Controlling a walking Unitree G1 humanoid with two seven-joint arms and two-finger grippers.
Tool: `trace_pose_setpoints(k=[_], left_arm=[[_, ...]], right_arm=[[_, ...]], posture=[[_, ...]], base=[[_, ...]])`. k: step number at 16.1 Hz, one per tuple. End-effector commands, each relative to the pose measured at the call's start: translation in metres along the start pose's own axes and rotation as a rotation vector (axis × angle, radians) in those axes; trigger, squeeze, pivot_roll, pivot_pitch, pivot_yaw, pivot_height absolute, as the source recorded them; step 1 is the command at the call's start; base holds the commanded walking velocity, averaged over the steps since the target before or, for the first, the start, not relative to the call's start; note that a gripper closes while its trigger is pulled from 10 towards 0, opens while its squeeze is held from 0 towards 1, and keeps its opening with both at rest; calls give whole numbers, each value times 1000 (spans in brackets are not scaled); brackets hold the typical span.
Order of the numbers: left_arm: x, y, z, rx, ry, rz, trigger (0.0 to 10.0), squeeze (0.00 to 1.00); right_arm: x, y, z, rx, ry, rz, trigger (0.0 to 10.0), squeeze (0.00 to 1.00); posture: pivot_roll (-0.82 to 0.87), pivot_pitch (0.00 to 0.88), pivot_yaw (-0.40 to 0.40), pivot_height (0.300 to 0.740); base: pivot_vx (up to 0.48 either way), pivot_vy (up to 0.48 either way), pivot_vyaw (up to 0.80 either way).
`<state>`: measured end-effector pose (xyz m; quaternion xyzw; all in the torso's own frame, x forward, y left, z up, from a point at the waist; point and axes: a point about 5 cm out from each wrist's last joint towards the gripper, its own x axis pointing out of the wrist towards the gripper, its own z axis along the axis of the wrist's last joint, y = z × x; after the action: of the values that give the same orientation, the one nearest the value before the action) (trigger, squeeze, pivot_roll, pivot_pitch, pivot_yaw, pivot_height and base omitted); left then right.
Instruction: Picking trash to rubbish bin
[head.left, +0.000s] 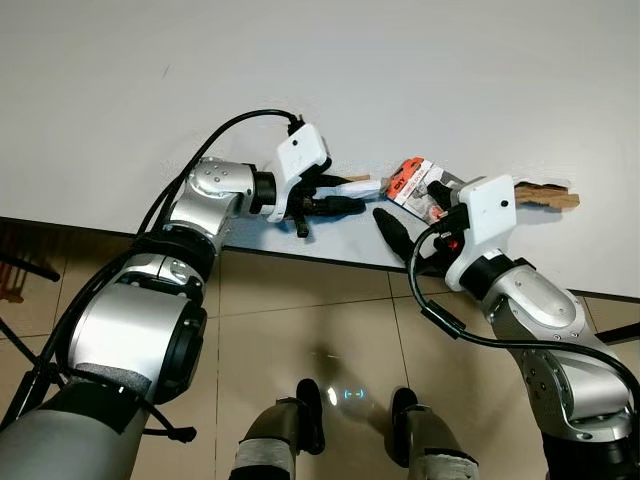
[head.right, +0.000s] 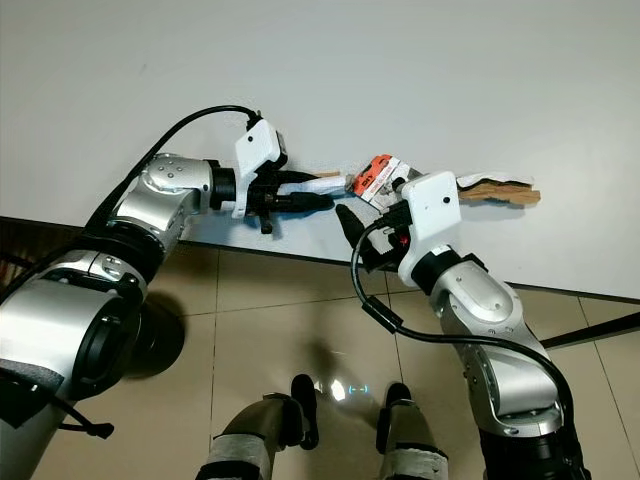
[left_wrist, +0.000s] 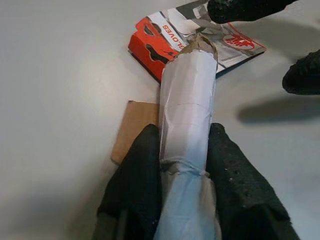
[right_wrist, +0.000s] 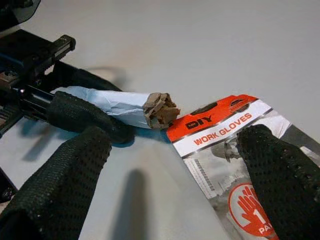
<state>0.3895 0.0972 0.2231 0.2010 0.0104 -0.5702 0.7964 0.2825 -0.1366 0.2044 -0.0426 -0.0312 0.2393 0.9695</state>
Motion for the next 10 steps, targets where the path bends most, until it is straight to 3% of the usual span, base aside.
trace_pose_setpoints(k=[1, 2, 4, 6, 8, 10], left_arm=[[-2, -3, -11, -37, 2, 21, 10000, 0], [-2, -2, -11, -37, -15, 55, 10000, 0], [-4, 4, -6, -90, -161, 214, 10000, 0], [-10, 5, 5, -155, -346, 193, 10000, 0], [-13, 7, 10, -156, -412, 237, 10000, 0], [-17, 16, 14, -171, -477, 537, 10000, 0]], right_arm=[[2, 4, -1, 11, -5, 16, 10000, 0], [2, 2, -2, 11, -8, 9, 10000, 0], [6, -2, 0, 15, -30, -37, 10000, 0], [9, -4, 3, 22, -51, -43, 10000, 0], [11, -4, 4, 20, -65, -49, 10000, 0], [16, -15, 11, 41, -122, -154, 10000, 0]], posture=[[-66, 316, 149, 740], [-62, 311, 152, 740], [-57, 304, 153, 740], [-44, 292, 154, 740], [-37, 288, 156, 740], [-20, 269, 157, 740]], base=[[0, 0, 0], [0, 0, 0], [0, 0, 0], [0, 0, 0], [0, 0, 0], [0, 0, 0]])
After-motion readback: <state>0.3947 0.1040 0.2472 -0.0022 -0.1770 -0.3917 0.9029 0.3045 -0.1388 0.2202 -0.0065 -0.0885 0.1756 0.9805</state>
